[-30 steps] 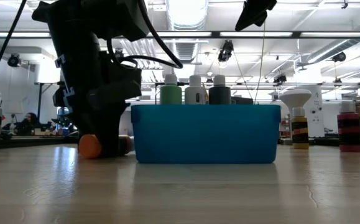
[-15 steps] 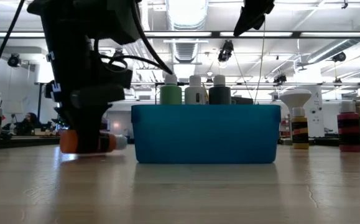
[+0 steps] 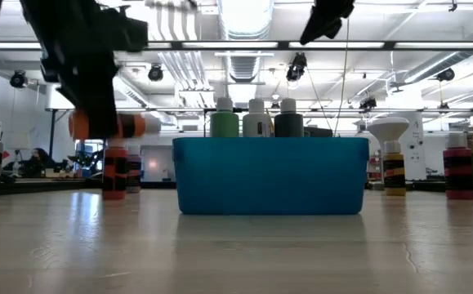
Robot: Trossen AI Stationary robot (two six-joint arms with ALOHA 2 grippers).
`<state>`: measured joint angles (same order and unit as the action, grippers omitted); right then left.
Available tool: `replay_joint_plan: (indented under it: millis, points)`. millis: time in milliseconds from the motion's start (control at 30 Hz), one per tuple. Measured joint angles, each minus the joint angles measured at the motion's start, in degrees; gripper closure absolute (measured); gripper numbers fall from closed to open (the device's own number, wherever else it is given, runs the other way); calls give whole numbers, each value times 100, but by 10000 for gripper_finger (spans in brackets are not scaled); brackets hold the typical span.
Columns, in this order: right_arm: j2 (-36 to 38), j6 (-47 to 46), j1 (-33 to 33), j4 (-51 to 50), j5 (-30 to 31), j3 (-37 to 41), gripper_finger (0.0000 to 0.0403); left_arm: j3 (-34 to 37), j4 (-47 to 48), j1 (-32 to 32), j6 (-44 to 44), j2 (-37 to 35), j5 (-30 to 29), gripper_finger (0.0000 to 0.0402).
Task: Pick & Place Paint Supplies
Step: Put the small orange paint bottle into the blue bin
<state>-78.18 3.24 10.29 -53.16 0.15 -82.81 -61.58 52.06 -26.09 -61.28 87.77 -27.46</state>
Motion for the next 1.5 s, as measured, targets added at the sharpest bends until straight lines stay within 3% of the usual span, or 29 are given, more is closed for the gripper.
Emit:
replay_joint_plan:
  millis: [300, 567, 933, 1267, 1500]
  points:
    - [-387, 544, -580, 1185, -803, 2, 363, 0, -530, -625, 501, -714, -1161, 268]
    - [-1033, 751, -1245, 1946, -821, 2, 340, 0, -2124, -625, 2480, -763, -1168, 268]
    - [-1523, 868, -1759, 2658, -812, 11, 283, 0, -2656, -461, 3057, -759, -1321, 269]
    - [-1570, 899, -1768, 3133, -761, 9, 229, 0, -3228, -413, 3618, -757, -1205, 269]
    - [-1567, 840, -1769, 3111, -810, 17, 214, 0, -3323, -354, 3782, -754, -1166, 269]
